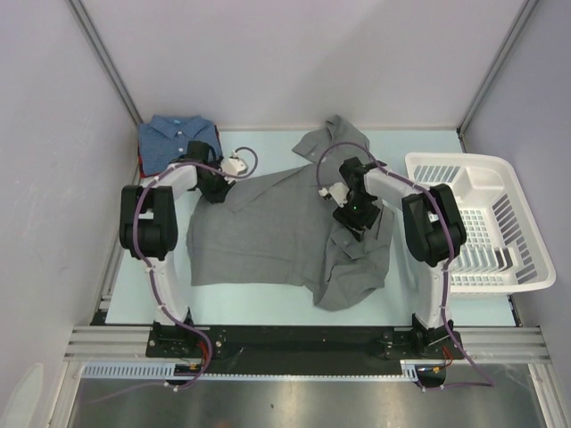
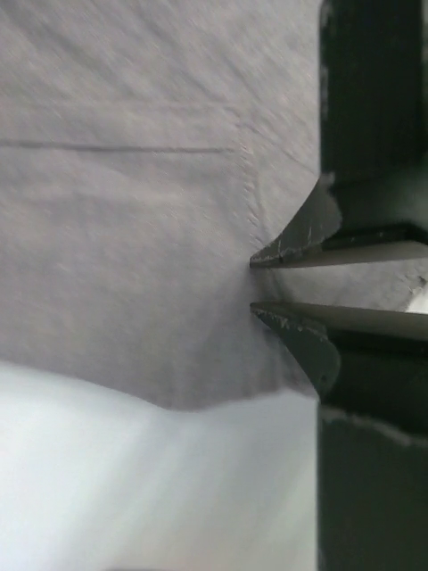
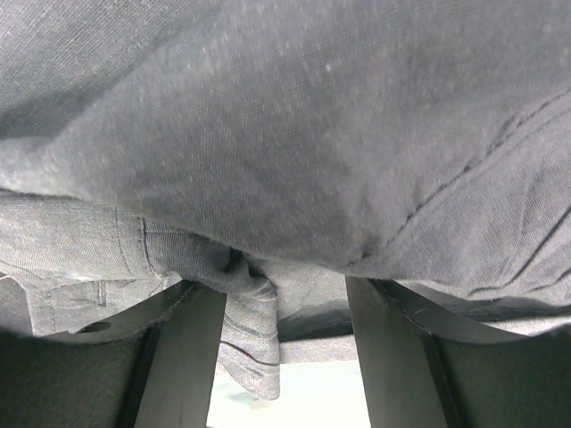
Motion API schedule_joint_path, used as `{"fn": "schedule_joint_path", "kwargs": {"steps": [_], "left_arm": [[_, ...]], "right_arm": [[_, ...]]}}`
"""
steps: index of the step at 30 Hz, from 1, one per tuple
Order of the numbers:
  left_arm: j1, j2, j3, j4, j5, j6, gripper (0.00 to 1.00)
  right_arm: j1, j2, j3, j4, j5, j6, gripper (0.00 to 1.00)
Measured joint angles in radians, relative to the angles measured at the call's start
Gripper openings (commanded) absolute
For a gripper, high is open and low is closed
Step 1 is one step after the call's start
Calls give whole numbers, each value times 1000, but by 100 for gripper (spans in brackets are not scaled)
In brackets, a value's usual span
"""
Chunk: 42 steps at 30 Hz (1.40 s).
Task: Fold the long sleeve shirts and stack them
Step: Flatten the shirt out, then fold the shirt
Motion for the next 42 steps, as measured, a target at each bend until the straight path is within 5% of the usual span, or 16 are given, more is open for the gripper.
{"fn": "schedule_joint_path", "kwargs": {"steps": [7, 14, 20, 22, 25, 29, 36, 42], "left_arm": [[32, -63, -19, -27, 23, -19, 58], [-69, -101, -19, -32, 68, -78, 63], [-51, -154, -57, -60, 221, -70, 65], [-39, -190, -64, -122, 271, -31, 65], [-14, -263, -86, -256, 327, 93, 63], [40, -447, -268, -424, 307, 292, 60], [64, -777, -639, -560, 171, 520, 59], [64, -863, -839, -425, 58, 572, 56]], "right_arm": [[3, -10, 11, 5, -15, -1, 60], [9, -142, 7, -37, -126, 8, 78], [-27, -187, -50, -59, -194, -3, 79], [-56, -185, -81, -59, -198, -10, 75], [-95, -185, -141, -53, -205, -31, 51], [-107, -190, -213, -54, -224, -51, 1], [-99, -356, -257, -75, -275, -53, 0], [-94, -585, -266, -119, -304, -54, 0]]}}
